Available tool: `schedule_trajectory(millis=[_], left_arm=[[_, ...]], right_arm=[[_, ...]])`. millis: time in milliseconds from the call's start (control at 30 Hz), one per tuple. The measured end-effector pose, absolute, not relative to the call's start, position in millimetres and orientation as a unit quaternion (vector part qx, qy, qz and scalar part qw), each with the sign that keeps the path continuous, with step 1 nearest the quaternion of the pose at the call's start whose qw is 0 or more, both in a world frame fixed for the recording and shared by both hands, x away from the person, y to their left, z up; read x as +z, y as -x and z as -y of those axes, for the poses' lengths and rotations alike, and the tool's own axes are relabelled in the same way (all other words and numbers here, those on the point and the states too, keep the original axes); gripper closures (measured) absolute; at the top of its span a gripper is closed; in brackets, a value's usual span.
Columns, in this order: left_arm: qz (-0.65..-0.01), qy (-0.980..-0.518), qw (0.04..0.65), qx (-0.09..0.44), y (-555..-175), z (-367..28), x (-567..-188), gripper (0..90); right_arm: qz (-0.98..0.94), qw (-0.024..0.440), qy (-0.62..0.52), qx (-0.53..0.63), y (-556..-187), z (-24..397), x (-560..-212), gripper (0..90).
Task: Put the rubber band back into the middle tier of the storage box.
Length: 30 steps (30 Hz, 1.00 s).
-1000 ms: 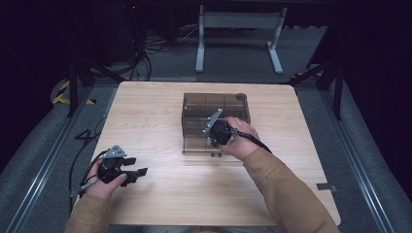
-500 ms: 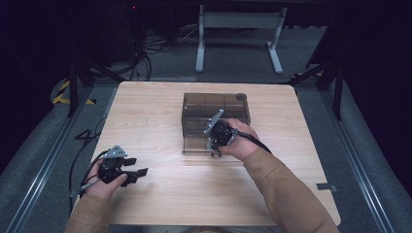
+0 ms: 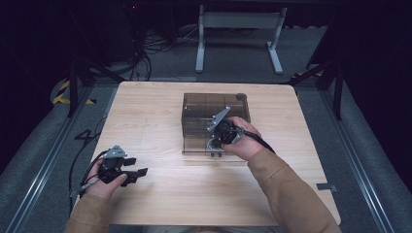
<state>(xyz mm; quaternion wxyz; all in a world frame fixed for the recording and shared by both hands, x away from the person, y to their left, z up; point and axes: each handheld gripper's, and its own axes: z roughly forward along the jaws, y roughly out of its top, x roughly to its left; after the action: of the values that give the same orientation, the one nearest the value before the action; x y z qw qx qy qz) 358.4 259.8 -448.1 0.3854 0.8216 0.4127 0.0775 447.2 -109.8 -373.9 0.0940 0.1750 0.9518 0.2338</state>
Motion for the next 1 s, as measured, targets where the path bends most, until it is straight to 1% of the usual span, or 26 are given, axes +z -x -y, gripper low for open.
schedule_trajectory(millis=[33,433,1000], left_arm=[[-0.413,-0.822,0.385,0.077,-358.4,-259.8,-448.0,33.2],[-0.413,-0.821,0.387,0.077,-358.3,-259.5,-447.9,33.2],[-0.411,-0.820,0.390,0.082,-358.4,-258.7,-446.1,33.5]], right_arm=[[-0.950,0.097,-0.172,0.241,-446.4,111.4,-372.5,89.9],[-0.939,0.085,-0.172,0.285,-431.2,131.4,-362.0,90.0],[-0.931,0.080,-0.178,0.310,-407.6,153.2,-360.9,90.0]])
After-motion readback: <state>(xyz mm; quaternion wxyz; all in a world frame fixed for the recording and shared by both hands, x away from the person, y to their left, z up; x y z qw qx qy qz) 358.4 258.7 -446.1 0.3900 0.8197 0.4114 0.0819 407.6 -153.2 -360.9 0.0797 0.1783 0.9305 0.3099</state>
